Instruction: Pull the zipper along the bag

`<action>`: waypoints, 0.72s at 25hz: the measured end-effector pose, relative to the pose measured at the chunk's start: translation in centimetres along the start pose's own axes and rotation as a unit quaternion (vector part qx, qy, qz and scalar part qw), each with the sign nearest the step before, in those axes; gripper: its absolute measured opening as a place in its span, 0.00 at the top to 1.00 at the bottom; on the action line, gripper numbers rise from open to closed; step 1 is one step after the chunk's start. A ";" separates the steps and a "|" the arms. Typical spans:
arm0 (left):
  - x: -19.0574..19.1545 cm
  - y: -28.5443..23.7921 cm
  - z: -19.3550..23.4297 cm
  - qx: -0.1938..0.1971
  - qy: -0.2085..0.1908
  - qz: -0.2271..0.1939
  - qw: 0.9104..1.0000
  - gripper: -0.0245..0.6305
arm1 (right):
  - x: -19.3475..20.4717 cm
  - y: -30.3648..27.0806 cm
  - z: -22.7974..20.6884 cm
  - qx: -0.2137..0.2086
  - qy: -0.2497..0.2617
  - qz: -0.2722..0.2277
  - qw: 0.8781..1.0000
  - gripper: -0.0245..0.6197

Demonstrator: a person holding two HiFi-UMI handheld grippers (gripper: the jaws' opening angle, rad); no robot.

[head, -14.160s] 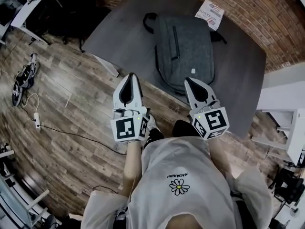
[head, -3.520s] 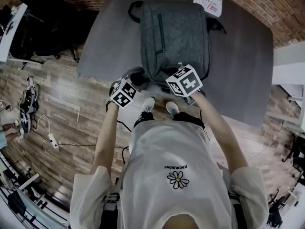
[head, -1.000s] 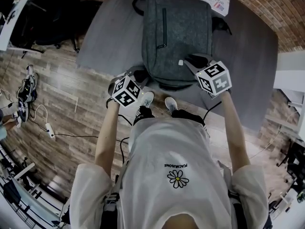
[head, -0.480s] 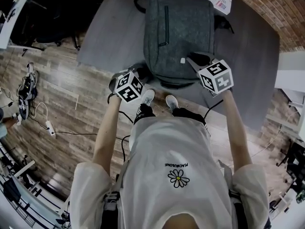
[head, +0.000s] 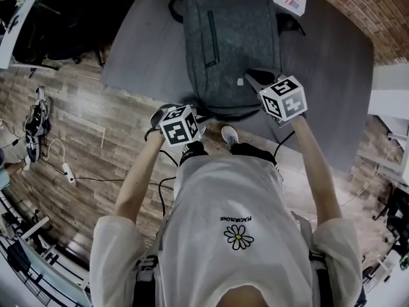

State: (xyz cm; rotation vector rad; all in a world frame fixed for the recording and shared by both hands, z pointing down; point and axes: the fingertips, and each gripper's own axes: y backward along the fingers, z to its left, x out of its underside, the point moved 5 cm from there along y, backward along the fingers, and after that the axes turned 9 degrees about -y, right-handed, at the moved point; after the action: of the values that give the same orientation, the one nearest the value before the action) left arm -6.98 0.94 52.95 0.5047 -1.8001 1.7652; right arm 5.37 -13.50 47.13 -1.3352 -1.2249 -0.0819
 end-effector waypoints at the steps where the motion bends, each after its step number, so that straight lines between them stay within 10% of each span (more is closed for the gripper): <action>1: -0.4 -0.3 -0.4 -0.008 0.029 -0.018 0.999 0.95 | 0.0 -0.1 0.0 0.003 0.003 -0.001 1.000 0.91; 8: 0.0 -0.1 -0.6 -0.178 0.146 -0.025 0.973 0.96 | -2.1 1.0 1.7 -0.028 0.048 0.022 0.998 0.96; 18: 8.3 7.1 4.6 -0.302 0.206 0.016 0.931 0.96 | -7.6 -7.6 10.7 -0.123 0.199 0.087 0.968 0.96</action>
State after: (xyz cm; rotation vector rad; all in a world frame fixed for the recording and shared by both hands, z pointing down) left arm -18.43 -2.26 52.74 -0.1388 -1.9055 1.1245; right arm -9.58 -12.28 44.42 -1.5459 -0.7718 -0.3705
